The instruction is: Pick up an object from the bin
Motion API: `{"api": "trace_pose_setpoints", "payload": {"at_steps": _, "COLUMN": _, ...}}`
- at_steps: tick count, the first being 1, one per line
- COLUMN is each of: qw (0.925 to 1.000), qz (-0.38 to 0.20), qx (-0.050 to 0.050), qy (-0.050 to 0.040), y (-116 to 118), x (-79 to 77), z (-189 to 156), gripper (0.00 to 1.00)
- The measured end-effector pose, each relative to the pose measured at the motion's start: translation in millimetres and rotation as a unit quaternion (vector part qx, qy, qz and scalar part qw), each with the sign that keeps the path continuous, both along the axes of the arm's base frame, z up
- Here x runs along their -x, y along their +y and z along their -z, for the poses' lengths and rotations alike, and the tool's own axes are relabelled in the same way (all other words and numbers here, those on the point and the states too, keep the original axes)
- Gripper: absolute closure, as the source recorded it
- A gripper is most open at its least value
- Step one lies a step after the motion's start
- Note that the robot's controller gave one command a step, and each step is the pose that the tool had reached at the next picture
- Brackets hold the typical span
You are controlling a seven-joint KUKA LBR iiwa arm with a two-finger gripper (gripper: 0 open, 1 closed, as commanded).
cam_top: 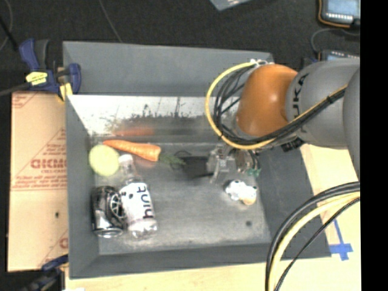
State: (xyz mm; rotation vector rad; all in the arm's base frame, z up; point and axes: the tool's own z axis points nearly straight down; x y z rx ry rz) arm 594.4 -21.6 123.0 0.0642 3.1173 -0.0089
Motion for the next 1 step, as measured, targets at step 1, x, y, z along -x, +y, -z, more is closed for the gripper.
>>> {"api": "trace_pose_setpoints", "payload": {"at_steps": 1, "qw": 0.9935, "qz": 0.114, "qx": -0.002, "qy": -0.0003, "y": 3.5, "x": -7.9, "z": -42.0, "gripper": 1.00}}
